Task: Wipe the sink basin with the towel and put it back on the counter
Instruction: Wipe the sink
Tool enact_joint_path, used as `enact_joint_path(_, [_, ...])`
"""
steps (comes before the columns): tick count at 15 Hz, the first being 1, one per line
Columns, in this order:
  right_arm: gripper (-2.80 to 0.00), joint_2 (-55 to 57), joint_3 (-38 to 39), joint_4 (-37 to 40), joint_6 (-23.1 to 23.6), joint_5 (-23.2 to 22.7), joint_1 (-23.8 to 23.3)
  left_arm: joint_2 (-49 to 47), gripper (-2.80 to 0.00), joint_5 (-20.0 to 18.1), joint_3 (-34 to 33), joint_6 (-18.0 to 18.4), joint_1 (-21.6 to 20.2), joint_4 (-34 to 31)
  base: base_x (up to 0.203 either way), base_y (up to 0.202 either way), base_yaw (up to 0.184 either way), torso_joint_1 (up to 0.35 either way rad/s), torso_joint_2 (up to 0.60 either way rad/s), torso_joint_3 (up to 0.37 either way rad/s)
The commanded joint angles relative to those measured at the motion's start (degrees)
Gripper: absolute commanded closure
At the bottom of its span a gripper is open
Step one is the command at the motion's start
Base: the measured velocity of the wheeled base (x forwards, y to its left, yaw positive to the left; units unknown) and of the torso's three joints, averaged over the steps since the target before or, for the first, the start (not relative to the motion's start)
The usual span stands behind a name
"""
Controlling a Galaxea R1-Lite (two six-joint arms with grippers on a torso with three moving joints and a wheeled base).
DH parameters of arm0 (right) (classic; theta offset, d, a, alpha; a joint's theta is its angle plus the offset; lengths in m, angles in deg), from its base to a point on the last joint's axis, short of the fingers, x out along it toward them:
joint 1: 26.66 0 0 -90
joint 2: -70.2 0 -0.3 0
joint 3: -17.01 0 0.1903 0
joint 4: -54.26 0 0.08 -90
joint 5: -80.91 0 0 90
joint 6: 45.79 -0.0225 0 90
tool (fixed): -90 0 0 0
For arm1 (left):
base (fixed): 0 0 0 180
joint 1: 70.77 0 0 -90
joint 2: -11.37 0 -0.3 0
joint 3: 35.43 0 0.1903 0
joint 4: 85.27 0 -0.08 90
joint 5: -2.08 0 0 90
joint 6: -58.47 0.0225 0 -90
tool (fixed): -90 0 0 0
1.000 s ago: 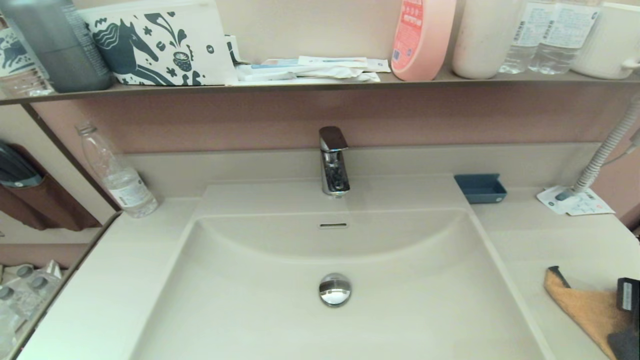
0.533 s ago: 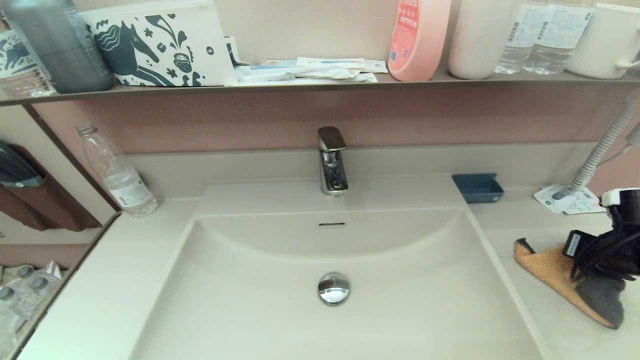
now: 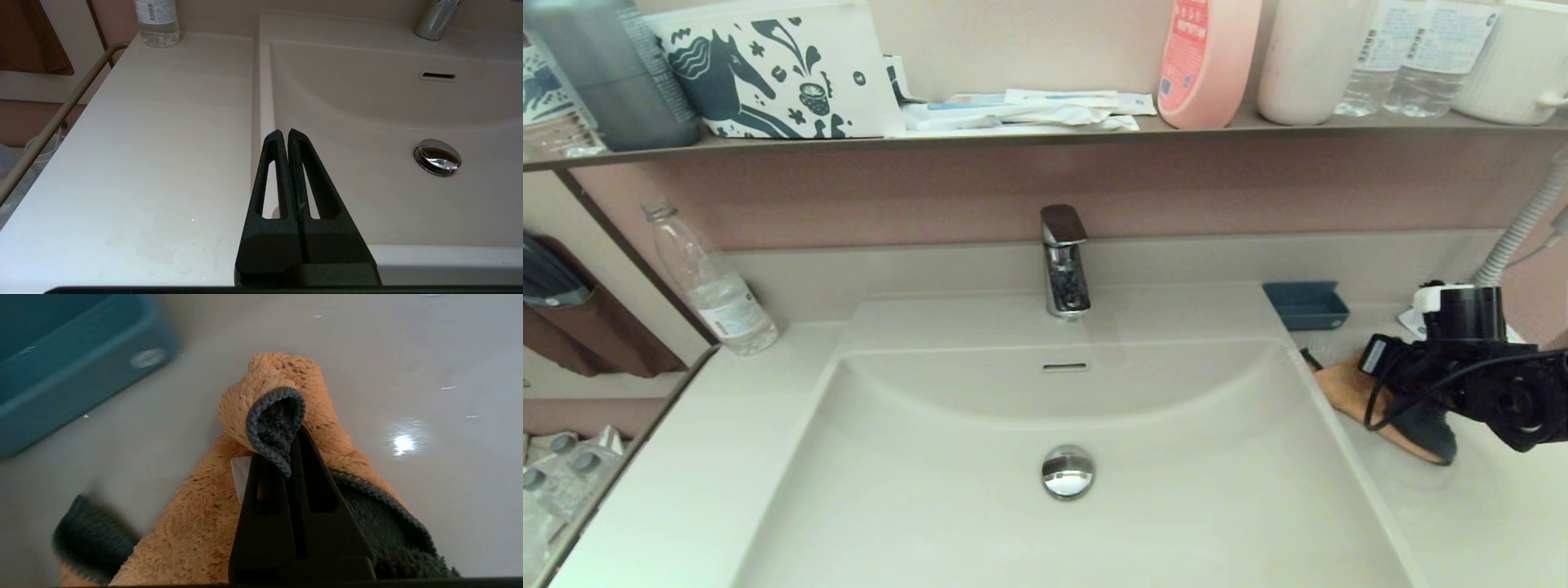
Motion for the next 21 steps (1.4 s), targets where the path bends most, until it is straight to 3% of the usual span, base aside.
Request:
enact_joint_path(1, [0.00, 1.6, -0.1, 0.6, -0.5, 0.2, 3.1, 0.0, 0.00, 0.0, 0.0, -0.1, 0.0, 0.0, 0.000, 0.000, 0.000, 0.000, 0.00, 0.000])
enact_joint_path(4, [0.00, -2.1, 1.9, 5.5, -0.8, 0.4, 7.4, 0.0, 0.00, 0.0, 0.0, -0.1, 0.0, 0.0, 0.000, 0.000, 0.000, 0.000, 0.00, 0.000])
enact_joint_path(8, [0.00, -9.8, 5.4, 19.5, -0.3, 0.3, 9.7, -0.1, 0.00, 0.0, 0.0, -0.1, 0.0, 0.0, 0.000, 0.000, 0.000, 0.000, 0.00, 0.000])
enact_joint_path(14, [0.00, -22.7, 14.0, 31.5, 6.7, 0.3, 9.2, 0.0, 0.00, 0.0, 0.0, -0.1, 0.0, 0.0, 0.000, 0.000, 0.000, 0.000, 0.00, 0.000])
enact_joint_path(18, [0.00, -27.6, 16.5, 40.1, 10.7, 0.6, 3.6, -0.1, 0.00, 0.0, 0.0, -0.1, 0.0, 0.0, 0.000, 0.000, 0.000, 0.000, 0.00, 0.000])
enact_joint_path(21, [0.00, -27.4, 16.6, 39.7, 14.4, 0.7, -6.3, -0.1, 0.00, 0.0, 0.0, -0.1, 0.0, 0.0, 0.000, 0.000, 0.000, 0.000, 0.00, 0.000])
